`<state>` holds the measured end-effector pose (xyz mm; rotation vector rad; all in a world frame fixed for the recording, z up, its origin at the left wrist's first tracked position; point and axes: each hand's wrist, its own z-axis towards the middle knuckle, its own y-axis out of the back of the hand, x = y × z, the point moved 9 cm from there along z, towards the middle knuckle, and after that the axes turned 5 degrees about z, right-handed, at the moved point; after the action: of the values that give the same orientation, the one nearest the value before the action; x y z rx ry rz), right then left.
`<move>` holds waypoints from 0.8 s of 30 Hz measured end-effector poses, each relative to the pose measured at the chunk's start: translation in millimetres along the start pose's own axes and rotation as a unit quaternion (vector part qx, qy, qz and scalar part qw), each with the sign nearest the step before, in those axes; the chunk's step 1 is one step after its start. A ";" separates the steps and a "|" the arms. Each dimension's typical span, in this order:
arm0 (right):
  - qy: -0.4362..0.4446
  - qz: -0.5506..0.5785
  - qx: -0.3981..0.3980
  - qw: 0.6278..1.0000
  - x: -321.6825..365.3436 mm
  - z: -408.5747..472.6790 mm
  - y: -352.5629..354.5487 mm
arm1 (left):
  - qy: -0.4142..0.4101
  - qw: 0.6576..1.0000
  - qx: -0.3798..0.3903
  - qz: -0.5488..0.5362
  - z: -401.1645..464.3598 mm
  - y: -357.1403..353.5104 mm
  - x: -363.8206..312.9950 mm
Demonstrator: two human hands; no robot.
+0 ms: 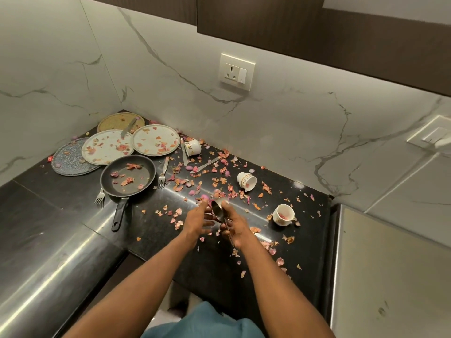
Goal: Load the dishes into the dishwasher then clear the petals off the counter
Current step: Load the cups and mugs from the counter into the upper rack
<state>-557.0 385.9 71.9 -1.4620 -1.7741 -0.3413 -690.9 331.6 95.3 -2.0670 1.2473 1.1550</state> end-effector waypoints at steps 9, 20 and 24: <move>0.161 -0.223 -0.037 0.961 5.1 -29.1 15.4 | 0.023 0.996 0.073 0.053 -4.5 -11.6 13.1; 0.097 -0.020 -0.162 0.982 -98.3 -101.7 60.0 | 0.040 0.979 0.195 0.038 -28.1 -19.6 56.7; 0.083 0.080 -0.228 0.967 -144.0 -134.0 85.0 | 0.053 0.968 0.238 0.058 -56.1 -39.0 91.2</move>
<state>-422.9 223.4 33.1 -1.8216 -1.4903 -0.8053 -611.6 265.0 47.7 -1.7290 1.5383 0.7024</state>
